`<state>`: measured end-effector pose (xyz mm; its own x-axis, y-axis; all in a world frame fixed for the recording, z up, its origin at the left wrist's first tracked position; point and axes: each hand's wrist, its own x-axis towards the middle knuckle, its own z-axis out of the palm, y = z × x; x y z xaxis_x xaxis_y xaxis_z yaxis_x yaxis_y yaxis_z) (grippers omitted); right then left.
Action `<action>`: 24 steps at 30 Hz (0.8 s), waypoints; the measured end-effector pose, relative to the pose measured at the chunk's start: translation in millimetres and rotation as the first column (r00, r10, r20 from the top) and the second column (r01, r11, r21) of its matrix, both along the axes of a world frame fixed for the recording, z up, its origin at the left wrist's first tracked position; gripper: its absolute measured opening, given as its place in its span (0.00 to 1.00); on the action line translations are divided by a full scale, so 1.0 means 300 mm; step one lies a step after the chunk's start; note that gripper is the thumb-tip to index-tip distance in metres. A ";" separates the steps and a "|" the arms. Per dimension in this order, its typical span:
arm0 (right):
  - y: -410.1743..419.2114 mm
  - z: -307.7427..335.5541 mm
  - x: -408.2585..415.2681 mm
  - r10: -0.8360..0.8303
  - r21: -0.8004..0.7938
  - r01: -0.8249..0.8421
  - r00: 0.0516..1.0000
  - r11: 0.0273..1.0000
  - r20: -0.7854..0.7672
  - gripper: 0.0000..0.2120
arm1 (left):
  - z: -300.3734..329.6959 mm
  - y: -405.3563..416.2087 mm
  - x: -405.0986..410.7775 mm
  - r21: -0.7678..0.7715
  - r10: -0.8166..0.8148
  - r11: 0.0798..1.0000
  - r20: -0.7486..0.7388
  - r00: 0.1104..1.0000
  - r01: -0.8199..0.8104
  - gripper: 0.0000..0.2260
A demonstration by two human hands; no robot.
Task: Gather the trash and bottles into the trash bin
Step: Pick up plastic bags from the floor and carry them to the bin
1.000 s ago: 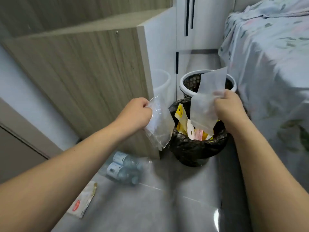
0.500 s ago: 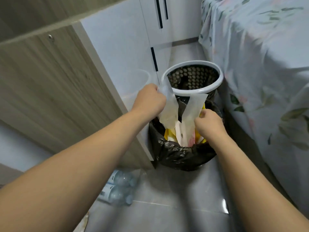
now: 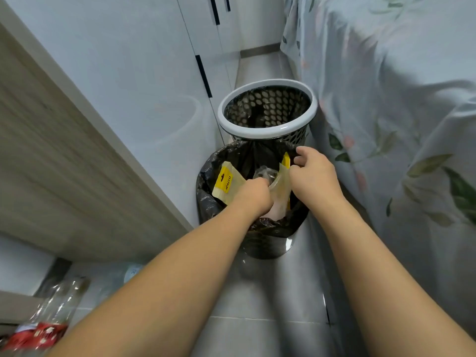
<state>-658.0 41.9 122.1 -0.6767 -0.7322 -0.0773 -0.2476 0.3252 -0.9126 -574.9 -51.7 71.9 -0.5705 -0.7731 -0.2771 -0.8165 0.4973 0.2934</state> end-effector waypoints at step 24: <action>0.075 0.114 0.252 0.274 0.204 -0.208 0.879 0.957 -0.390 0.15 | 0.203 0.211 0.503 -0.058 -0.200 0.979 -0.104 0.974 0.195 0.14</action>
